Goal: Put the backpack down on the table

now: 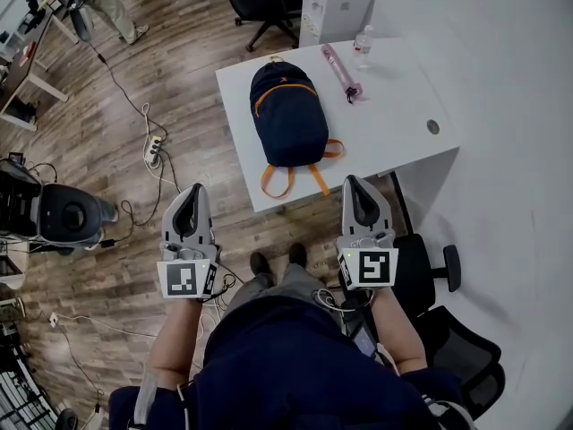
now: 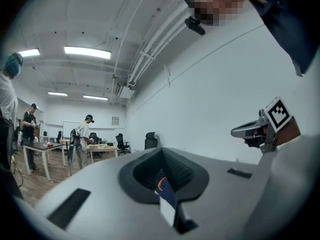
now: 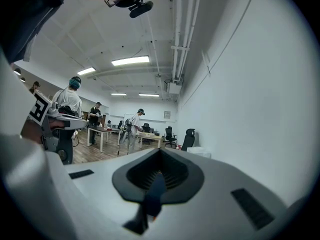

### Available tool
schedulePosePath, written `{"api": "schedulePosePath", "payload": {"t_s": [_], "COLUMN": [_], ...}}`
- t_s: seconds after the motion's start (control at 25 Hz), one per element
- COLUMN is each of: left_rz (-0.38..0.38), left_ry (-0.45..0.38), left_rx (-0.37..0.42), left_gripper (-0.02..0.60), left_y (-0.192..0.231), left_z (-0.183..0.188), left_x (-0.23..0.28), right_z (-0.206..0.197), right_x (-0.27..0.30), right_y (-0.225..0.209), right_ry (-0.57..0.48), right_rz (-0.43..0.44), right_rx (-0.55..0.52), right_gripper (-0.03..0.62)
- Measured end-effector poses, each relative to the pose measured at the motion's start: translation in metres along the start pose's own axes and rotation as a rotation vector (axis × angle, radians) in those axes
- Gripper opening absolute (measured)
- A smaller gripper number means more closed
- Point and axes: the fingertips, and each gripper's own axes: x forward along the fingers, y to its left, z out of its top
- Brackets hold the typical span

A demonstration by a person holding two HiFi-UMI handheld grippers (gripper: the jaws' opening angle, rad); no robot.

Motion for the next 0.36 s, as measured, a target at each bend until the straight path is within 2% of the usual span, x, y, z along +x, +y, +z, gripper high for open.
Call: {"api": "schedulePosePath", "payload": {"t_s": [0.36], "left_rz": [0.008], "left_ry": [0.005], "left_rx": [-0.007], "left_gripper": [0.003], "left_y": [0.0038], "left_z": [-0.0032], "left_x": [-0.0031], "right_z": [-0.0049], "right_x": [0.0034], "right_y": [0.0004], "right_ry": [0.015], "right_rz": [-0.001], "right_rx": [-0.007], "right_gripper": [-0.003]}}
